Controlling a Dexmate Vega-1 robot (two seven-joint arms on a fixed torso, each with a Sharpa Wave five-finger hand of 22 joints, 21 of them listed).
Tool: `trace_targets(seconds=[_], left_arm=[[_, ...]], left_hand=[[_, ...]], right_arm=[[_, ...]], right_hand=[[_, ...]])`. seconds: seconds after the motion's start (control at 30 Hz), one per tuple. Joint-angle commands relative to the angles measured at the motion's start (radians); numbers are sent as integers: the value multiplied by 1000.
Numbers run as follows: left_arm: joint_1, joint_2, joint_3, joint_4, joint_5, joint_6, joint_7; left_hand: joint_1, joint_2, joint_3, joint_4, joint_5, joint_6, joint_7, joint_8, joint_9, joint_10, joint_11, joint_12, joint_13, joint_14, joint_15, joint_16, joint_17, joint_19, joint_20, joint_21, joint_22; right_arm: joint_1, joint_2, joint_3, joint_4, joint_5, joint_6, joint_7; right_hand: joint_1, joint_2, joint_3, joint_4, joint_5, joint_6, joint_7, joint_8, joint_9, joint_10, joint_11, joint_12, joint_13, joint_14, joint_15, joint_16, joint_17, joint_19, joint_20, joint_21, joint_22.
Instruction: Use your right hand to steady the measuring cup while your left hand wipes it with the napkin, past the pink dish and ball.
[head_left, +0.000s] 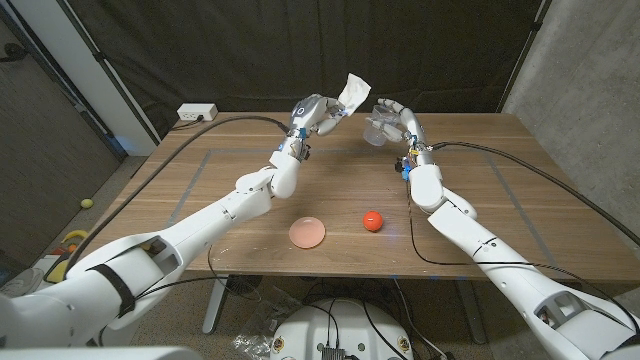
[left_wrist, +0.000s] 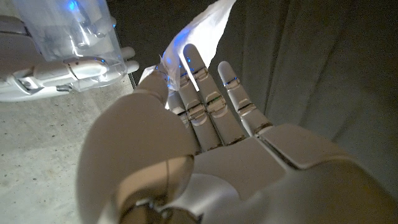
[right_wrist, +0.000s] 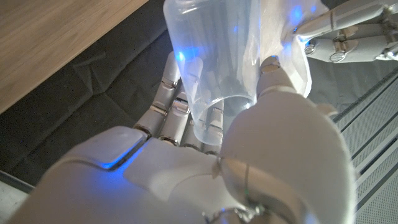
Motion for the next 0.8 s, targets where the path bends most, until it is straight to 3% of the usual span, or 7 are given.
trace_targets(seconds=[0.03,0.23,0.53,0.8], left_arm=[[-9,-65,-54,66,-161,-133,-83],[-12,-97,-83,97,-276,-173,-188],[-52,-123,-120,165,-550,-230,-531],[-96,-133,-113,225,-622,-258,-694]], left_hand=[[10,1,1,8,9,44,46,4,4,-8,-21,6,8,-2,-50,-7,5,-6,0,8,2],[8,0,1,12,12,40,44,5,8,-15,-22,10,17,-4,-49,-13,9,-11,4,9,1],[5,0,2,17,19,32,48,5,13,-28,-15,13,31,-4,-48,-20,16,-16,12,12,1],[4,0,3,21,24,30,49,8,18,-33,-14,18,43,-5,-47,-25,22,-20,18,14,1]], right_arm=[[-8,48,40,27,117,100,100],[-6,64,53,37,128,121,141],[5,85,56,58,120,129,168],[18,97,54,79,103,128,169]], right_hand=[[163,152,-1,-1,-3,6,0,-3,5,5,4,0,4,13,-142,-2,3,-8,-173,12,1],[162,154,-2,2,-3,7,3,-2,5,7,6,0,5,13,-141,-1,4,-10,-173,18,1],[163,154,-2,3,-3,7,4,-2,5,6,6,-2,5,12,-141,-2,4,-13,-174,24,1],[165,155,-2,3,-3,4,4,-3,6,4,6,-4,5,11,-140,-2,3,-17,-174,30,1]])
